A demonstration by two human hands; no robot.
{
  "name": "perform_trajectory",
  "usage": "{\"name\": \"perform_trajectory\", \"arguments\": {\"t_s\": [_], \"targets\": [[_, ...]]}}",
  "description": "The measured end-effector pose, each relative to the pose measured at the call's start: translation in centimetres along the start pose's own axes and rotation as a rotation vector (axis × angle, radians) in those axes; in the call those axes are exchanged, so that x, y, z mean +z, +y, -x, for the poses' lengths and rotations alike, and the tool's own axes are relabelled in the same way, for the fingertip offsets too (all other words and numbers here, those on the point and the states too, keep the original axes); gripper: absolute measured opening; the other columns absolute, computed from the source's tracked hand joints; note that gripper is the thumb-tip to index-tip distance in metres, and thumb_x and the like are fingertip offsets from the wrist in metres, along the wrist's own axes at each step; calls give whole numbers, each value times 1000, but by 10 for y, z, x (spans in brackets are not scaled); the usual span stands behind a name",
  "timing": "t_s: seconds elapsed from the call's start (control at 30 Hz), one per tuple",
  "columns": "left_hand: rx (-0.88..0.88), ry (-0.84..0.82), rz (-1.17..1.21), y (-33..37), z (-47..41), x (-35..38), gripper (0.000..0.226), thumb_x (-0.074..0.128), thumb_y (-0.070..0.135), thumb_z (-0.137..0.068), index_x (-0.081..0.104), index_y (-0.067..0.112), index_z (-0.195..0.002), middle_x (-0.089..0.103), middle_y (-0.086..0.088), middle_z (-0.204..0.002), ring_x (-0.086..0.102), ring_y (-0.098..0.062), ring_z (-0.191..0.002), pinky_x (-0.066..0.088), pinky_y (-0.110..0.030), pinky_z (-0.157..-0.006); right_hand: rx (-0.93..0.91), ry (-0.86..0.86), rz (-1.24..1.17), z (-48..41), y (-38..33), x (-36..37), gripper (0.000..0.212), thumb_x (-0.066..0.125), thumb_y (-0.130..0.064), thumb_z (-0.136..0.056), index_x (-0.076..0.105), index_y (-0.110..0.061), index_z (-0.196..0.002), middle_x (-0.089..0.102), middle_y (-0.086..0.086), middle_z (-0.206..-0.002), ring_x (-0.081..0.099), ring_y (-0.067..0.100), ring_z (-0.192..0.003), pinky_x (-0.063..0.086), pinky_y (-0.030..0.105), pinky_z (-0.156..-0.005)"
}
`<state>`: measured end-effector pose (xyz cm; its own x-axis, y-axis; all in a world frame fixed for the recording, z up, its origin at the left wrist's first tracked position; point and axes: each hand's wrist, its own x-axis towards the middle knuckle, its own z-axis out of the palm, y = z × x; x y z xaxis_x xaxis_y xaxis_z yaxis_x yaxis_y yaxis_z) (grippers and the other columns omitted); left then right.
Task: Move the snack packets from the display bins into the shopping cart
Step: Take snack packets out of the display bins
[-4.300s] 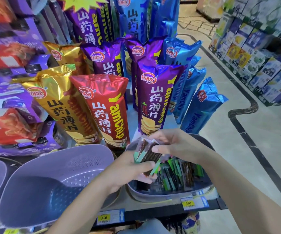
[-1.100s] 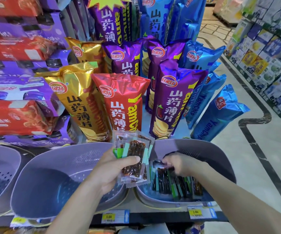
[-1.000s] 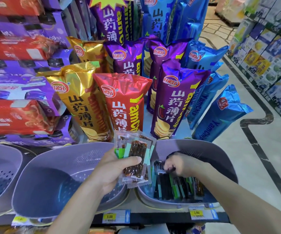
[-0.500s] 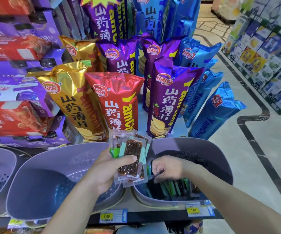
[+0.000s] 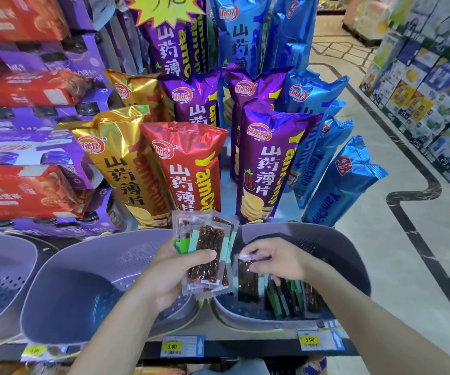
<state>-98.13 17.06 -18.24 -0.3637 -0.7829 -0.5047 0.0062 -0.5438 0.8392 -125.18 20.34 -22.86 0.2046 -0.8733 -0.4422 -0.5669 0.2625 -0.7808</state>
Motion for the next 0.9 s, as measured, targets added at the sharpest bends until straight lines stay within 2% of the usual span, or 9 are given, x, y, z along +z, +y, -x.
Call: {"name": "perform_trajectory", "arguments": {"t_s": [0.1,0.23,0.27,0.4,0.47,0.5,0.57,0.67,0.9], "targets": [[34,43,34,-1,6,0,58,86,8,-65,70,7,-120,80,-18,-110,80,-30,-91,64,-36,-66,-79,120,-140,21,-1,-15,34,75,-33,-94,68,-43,-126,71,-16,-126,73,1,-95,55,17,-68],[79,67,97,-1,16,2,57,83,5,-66,68,3,-121,79,-22,-108,80,-32,-85,65,-38,-63,-124,194,-302,39,4,-24,30,72,-35,-94,68,-50,-120,73,-24,-116,70,-6,-73,48,9,-55],[90,71,106,0,19,4,57,83,4,-67,69,3,-122,79,-23,-109,80,-33,-86,65,-39,-64,-127,205,-340,42,5,-25,31,70,-35,-95,67,-54,-119,72,-27,-116,72,-3,-79,49,10,-57],[152,117,117,1,41,9,53,81,5,-70,70,1,-122,79,-23,-110,80,-32,-87,66,-39,-66,-165,244,-525,43,6,-23,35,69,-34,-90,68,-46,-123,75,-13,-120,75,16,-102,56,20,-68],[177,155,117,-1,54,10,53,80,6,-69,71,0,-121,78,-23,-111,80,-32,-87,66,-40,-68,-200,224,-588,41,3,-20,42,70,-39,-83,70,-39,-125,75,-5,-121,75,26,-106,63,35,-76],[188,175,118,-2,60,9,52,80,7,-69,72,0,-120,78,-23,-111,79,-32,-88,66,-40,-69,-221,206,-605,40,0,-19,46,71,-42,-80,70,-38,-126,75,-3,-122,73,30,-109,63,48,-85],[206,210,120,-6,75,5,45,82,9,-68,77,3,-112,79,-23,-110,79,-31,-88,66,-40,-68,-261,172,-610,37,-8,-14,49,72,-42,-79,70,-35,-127,74,-1,-124,71,34,-112,57,58,-95],[233,249,139,-14,101,-8,31,83,11,-68,83,9,-99,79,-21,-106,79,-30,-86,66,-40,-68,-313,121,-667,31,-27,1,43,73,-31,-81,72,-29,-124,74,4,-123,71,34,-113,59,56,-92],[311,395,269,-45,175,-71,26,81,7,-70,84,11,-96,79,-22,-103,80,-31,-82,65,-40,-67,-416,-80,-636,25,-100,71,46,77,-32,-74,74,-25,-120,74,6,-125,75,26,-103,60,41,-79]]}}
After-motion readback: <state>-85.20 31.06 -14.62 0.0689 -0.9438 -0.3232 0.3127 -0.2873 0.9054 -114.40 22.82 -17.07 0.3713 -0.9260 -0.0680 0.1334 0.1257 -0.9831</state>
